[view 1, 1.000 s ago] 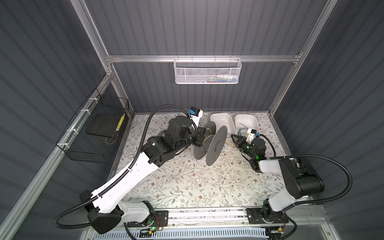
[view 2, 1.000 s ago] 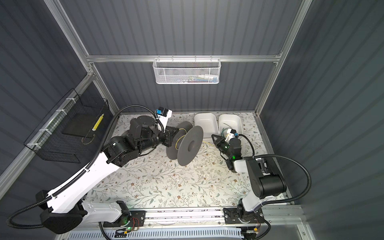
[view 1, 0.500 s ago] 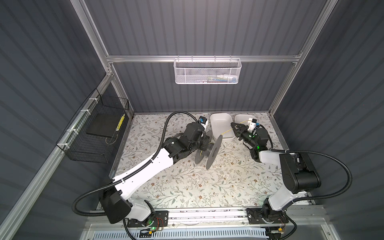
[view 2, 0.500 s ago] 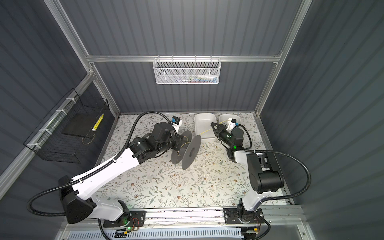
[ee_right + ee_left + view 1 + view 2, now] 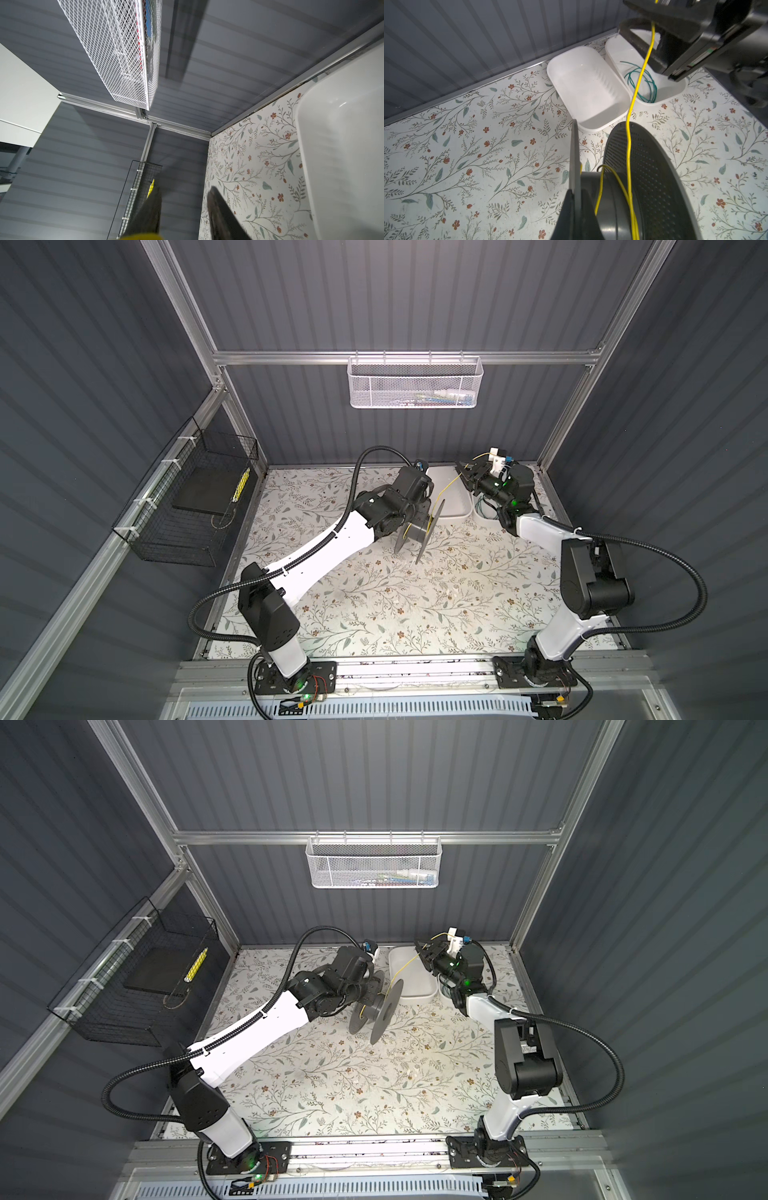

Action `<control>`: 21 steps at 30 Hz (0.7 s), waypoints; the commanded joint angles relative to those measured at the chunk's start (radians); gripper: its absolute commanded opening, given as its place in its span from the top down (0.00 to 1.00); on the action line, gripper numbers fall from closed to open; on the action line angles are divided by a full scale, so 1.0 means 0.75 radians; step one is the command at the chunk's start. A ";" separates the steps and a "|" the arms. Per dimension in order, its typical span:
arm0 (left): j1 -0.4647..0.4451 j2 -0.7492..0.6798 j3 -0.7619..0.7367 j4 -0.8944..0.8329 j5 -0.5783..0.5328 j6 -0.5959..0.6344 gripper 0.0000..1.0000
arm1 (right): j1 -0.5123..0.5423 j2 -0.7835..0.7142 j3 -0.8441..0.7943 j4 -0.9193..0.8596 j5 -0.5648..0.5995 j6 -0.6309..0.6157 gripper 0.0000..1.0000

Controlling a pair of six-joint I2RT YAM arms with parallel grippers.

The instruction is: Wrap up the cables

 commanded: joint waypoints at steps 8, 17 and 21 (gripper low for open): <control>0.002 -0.016 -0.020 0.074 0.043 -0.005 1.00 | 0.030 -0.170 0.062 -0.386 0.022 -0.304 0.73; 0.002 -0.068 -0.122 0.091 0.033 -0.013 1.00 | 0.007 -0.286 0.170 -0.777 0.117 -0.604 0.64; 0.004 -0.076 -0.132 0.099 0.036 -0.023 1.00 | -0.029 -0.318 0.164 -0.840 0.114 -0.617 0.63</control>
